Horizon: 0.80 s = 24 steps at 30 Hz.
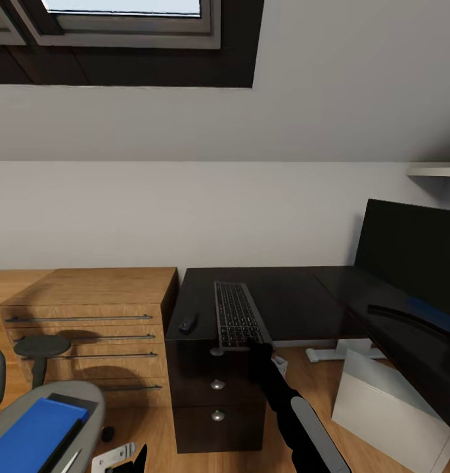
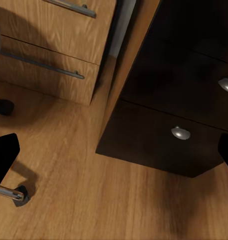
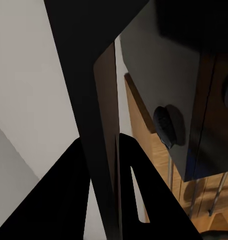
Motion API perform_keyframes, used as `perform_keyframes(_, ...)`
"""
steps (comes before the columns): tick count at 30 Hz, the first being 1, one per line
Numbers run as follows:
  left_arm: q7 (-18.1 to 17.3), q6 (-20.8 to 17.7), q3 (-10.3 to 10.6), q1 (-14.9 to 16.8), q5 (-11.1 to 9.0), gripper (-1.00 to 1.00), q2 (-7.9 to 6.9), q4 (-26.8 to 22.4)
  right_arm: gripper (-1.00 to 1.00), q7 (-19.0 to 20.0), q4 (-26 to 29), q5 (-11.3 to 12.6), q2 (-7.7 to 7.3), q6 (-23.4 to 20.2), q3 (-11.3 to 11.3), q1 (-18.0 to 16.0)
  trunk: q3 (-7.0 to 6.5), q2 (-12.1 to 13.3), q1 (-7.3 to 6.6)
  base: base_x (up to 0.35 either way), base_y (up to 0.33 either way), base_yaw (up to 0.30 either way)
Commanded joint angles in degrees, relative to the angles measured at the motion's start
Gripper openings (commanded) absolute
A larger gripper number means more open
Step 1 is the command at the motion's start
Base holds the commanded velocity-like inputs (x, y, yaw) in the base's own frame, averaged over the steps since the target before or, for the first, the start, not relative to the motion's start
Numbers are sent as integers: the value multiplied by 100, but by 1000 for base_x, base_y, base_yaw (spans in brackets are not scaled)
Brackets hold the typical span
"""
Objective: In the bedroom, organize the workspace by keeping the computer under the desk, ensuring the monitor is on the desk, placing the keyboard on the desk next to the monitor, placing the mouse on the desk next to the keyboard, moving the folder from the swivel chair onto the desk next to the mouse, stacking the notebook on top of the folder with the pen on top of the notebook, and positioning the swivel chair next to the desk.
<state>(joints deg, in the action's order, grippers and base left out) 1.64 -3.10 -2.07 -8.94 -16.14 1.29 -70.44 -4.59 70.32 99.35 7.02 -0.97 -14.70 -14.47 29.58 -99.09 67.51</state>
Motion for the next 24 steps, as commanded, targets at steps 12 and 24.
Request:
perform_keyframes(12, 11, -32, -4, -2, -48, 100, 3, -12, 100, -33, 8, 33, 1, -9, 3, -3, 5, -3, 0, 0, 0, 0)
perform_keyframes(24, 4, -24, 4, -3, -45, 100, 3, 65, 100, -24, 0, 32, 1, -9, 3, -3, 5, -3, 0, -68, 0, 0)
